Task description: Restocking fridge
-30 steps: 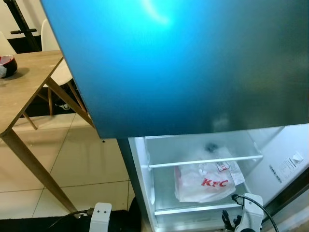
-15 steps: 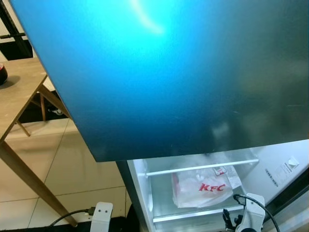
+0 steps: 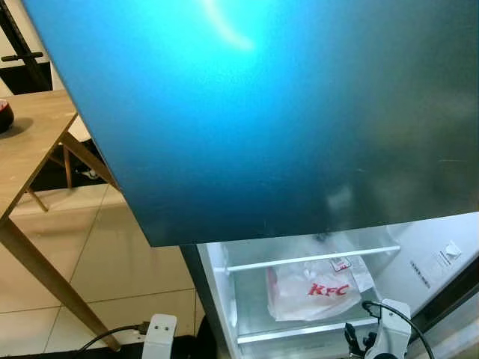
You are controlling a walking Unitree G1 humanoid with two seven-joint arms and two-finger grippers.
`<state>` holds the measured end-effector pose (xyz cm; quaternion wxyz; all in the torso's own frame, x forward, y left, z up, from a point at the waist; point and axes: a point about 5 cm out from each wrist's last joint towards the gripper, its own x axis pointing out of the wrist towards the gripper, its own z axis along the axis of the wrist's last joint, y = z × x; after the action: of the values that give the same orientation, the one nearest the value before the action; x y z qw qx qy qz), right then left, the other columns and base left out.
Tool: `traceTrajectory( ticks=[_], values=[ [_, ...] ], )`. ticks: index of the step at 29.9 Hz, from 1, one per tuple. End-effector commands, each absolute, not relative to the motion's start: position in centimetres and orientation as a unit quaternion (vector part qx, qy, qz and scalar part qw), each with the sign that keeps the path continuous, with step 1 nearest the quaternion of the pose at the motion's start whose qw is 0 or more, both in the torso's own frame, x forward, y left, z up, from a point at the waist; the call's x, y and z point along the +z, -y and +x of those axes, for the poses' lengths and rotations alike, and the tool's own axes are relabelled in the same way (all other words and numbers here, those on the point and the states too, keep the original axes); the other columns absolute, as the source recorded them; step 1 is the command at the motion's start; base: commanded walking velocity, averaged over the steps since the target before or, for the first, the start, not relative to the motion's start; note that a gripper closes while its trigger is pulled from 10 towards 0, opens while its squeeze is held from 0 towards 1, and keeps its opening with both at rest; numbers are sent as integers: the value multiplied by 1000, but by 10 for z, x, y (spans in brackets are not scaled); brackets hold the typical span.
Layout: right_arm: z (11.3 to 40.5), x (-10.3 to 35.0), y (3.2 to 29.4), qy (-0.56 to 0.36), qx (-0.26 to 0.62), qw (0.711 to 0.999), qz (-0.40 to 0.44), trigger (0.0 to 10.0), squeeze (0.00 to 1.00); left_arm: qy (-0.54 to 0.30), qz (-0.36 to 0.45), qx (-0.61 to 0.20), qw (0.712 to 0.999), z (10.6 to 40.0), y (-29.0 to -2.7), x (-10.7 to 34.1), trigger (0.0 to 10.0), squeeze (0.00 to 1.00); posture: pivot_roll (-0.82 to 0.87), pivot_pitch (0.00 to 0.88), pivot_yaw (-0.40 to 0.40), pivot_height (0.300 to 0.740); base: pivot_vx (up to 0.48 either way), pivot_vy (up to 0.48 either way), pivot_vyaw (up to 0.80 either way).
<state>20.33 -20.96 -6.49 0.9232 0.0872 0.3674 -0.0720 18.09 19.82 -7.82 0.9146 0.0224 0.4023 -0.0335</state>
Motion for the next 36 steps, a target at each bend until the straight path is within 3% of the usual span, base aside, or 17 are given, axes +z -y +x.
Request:
traceTrajectory(
  ticks=[1,5,23,36],
  values=[
    [201,-66,208,-364,-73,923,98,10000,0,-412,25,-40,910,174,-190,-83,10000,0,-33,63,39,649,0,0,0],
    [201,-66,207,-363,-72,923,106,10000,0,-413,25,-41,909,169,-190,-85,10000,0,-33,63,39,669,0,0,0],
    [202,-66,205,-362,-65,924,100,10000,0,-414,30,-28,909,175,-215,-78,10000,0,-31,63,39,669,0,0,0],
    [203,-65,204,-354,-63,926,112,10000,0,-416,28,-35,908,168,-208,-82,10000,0,-34,58,46,669,0,0,0]
  ],
)
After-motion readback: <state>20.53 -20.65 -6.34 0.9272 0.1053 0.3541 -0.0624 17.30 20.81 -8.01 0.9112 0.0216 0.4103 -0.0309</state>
